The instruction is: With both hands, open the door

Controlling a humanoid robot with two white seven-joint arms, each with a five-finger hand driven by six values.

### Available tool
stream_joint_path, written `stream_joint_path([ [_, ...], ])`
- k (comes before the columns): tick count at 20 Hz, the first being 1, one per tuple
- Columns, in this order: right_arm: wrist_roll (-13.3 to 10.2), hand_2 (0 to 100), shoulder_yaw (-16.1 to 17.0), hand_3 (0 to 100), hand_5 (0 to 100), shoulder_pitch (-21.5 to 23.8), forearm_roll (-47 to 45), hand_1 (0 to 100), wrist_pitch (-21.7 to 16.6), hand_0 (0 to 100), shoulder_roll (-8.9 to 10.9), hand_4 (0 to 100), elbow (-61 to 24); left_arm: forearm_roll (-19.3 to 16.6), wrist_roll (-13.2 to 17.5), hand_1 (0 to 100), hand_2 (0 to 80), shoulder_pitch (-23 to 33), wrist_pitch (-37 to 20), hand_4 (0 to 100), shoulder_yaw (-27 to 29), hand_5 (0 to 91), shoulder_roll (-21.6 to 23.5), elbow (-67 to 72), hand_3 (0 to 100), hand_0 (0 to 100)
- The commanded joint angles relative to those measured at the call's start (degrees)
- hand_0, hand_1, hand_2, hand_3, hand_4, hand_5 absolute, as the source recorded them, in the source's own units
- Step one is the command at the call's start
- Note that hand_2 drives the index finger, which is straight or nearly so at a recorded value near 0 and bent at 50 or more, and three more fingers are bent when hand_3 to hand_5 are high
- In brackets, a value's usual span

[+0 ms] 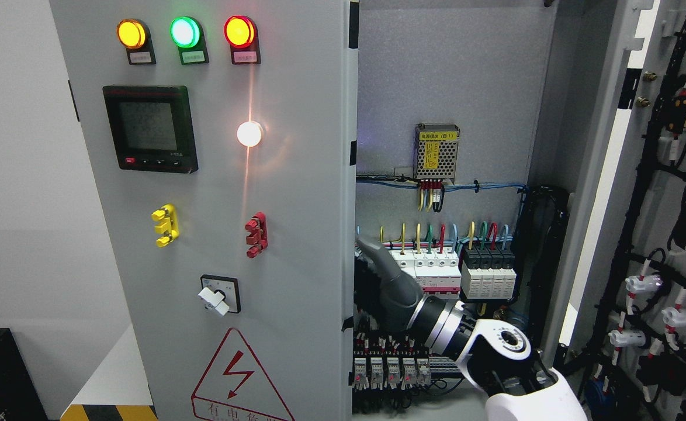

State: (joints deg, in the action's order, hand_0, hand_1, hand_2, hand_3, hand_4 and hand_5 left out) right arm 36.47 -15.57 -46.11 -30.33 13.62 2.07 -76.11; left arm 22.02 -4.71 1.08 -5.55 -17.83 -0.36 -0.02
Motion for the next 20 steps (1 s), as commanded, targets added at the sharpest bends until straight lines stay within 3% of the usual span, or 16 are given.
stream_joint_path([
  [1,-0.34,0,2.65,0,0,0.14,0.01,0,0.01,19,0.04,0,-0.27,0.04,-0.12,0,0.0,1.12,0.02,0,-0.01,0.0,-0.87,-1.39,0,0],
  [9,-0.34,0,1.69,0,0,1.63,-1.13,0,0.01,19,0.21,0,-3.87,0.04,-0.04,0,0.0,1.12,0.02,0,-0.01,0.0,-0.87,-1.47,0,0],
  [12,-0.43,0,-0.16,0,0,2.95,-1.48,0,-0.08,19,0.65,0,-5.01,0.04,-0.04,0,0.0,1.03,0.02,0,-0.01,0.0,-0.96,-1.74,0,0],
  [15,-0.43,0,-1.83,0,0,5.76,-1.48,0,-0.17,19,2.32,0,-9.05,0.04,-0.04,0,0.0,0.94,0.02,0,-0.01,0.0,-1.13,-1.74,0,0],
  [20,-0.43,0,-4.72,0,0,8.13,-1.48,0,-0.26,19,2.67,0,-12.30,0.04,-0.04,0,0.0,0.94,0.02,0,-0.01,0.0,-1.13,-1.65,0,0],
])
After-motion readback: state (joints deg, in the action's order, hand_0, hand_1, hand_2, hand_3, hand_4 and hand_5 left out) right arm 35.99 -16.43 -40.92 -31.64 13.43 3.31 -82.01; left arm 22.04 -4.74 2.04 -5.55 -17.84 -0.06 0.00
